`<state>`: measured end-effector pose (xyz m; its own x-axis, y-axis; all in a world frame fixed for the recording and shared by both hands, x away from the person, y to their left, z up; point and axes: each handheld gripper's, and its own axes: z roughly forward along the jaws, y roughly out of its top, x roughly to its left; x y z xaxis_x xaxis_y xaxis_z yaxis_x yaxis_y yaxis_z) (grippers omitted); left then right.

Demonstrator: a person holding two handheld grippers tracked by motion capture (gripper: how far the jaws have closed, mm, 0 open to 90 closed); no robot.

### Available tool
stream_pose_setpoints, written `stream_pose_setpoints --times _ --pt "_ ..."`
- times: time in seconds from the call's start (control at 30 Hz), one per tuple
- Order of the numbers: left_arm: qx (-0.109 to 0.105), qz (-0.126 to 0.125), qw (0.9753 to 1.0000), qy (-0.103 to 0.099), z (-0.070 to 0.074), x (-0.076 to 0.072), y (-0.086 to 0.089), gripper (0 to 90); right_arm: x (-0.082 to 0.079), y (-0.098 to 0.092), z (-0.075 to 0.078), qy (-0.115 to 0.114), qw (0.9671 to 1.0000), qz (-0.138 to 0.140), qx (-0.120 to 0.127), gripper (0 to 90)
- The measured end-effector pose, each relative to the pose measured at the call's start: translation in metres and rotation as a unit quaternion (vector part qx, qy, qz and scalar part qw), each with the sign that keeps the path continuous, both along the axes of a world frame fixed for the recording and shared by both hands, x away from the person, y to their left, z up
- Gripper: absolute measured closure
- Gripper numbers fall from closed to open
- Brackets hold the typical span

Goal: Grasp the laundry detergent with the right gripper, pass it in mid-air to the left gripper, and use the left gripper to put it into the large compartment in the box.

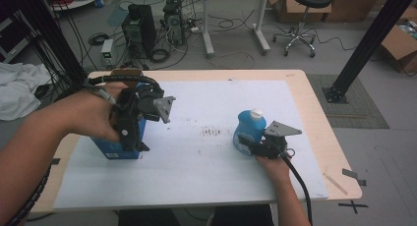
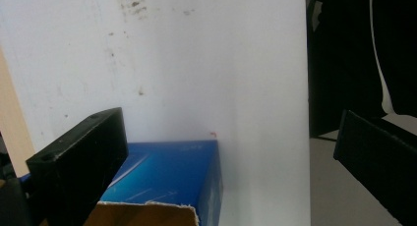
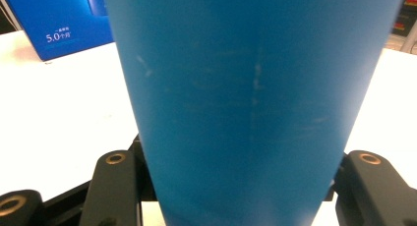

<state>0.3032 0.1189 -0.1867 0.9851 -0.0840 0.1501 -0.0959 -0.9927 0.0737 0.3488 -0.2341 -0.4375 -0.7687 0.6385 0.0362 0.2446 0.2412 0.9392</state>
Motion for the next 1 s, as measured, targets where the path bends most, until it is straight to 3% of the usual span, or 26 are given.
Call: stream_pose_setpoints --times 0.3,0.37,0.6,0.7,0.87,0.9,0.97,1.0 --pt "0.0 -0.005 1.0 0.002 -0.003 0.003 -0.005 0.3 0.001 0.0 0.004 0.006 0.9999 -0.001 -0.011 45.1" --pt "-0.003 -0.007 1.0 0.002 -0.002 0.004 -0.007 0.3 0.003 0.0 0.007 0.015 0.9997 0.012 -0.013 45.5" --pt "-0.008 -0.004 1.0 0.002 0.002 0.01 -0.011 0.3 0.0 0.0 0.03 -0.001 0.9984 0.049 -0.029 45.9" --pt "-0.007 -0.002 1.0 0.003 0.005 0.013 -0.015 0.3 -0.001 -0.003 0.051 -0.007 0.9964 0.08 -0.027 45.9" --pt "-0.002 -0.002 1.0 0.006 0.005 0.016 -0.022 0.3 -0.004 0.0 0.071 -0.015 0.9928 0.115 -0.029 46.0" --pt "0.0 -0.003 1.0 0.007 0.005 0.018 -0.025 0.3 -0.006 0.003 0.08 -0.018 0.9904 0.133 -0.033 46.0" --pt "-0.001 -0.003 1.0 0.008 0.005 0.018 -0.027 0.3 -0.008 0.005 0.084 -0.021 0.9892 0.141 -0.033 46.0" --pt "0.003 -0.004 0.9999 0.011 0.004 0.02 -0.03 0.3 -0.011 0.01 0.09 -0.019 0.9861 0.162 -0.03 45.9"
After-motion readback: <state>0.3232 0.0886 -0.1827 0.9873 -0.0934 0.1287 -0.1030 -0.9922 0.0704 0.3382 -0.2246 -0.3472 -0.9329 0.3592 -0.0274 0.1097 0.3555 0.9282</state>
